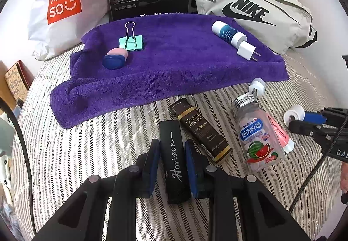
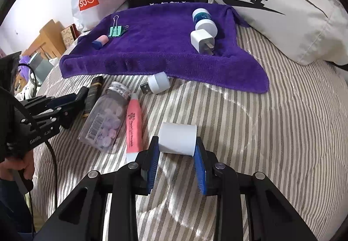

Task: Organize rigid objects

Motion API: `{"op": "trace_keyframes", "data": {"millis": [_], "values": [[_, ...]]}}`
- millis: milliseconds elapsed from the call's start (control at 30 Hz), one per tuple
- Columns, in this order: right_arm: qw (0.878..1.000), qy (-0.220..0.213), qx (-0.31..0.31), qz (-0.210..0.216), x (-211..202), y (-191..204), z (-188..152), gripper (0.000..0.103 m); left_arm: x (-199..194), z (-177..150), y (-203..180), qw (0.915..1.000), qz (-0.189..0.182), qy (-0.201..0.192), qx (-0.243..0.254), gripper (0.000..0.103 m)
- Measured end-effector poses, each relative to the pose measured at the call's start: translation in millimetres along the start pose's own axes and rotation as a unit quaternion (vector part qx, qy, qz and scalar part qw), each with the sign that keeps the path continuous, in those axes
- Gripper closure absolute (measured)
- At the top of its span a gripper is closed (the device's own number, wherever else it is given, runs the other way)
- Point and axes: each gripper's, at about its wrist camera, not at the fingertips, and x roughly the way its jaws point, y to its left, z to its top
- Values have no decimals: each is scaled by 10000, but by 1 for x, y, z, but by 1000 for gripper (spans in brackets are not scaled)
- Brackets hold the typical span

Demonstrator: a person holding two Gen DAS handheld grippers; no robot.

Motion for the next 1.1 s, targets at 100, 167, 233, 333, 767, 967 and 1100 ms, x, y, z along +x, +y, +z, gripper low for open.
{"op": "trace_keyframes", "data": {"millis": [100,167,233,333,767,967,1100], "values": [[9999,-47,-8,-93,3,2,3,72,0,-1,0,10000,25,-41,-56,80],[9998,-58,-85,-160,5,4,4,72,0,-1,0,9999,48,-70,-81,80],[9996,-21,-172,-215,3,5,3,72,0,-2,0,9999,39,-79,-78,80],[9994,46,-270,-224,1,4,-1,72,-1,-2,2,10000,-24,-44,-74,80],[9993,19,170,-337,6,0,4,70,4,3,-2,9997,148,-14,-195,80],[9996,-144,186,-152,-8,-7,3,73,2,0,0,9999,47,-75,-71,81],[9996,-170,56,-211,-13,-11,2,73,0,-2,4,9999,79,-80,-105,81]]}}
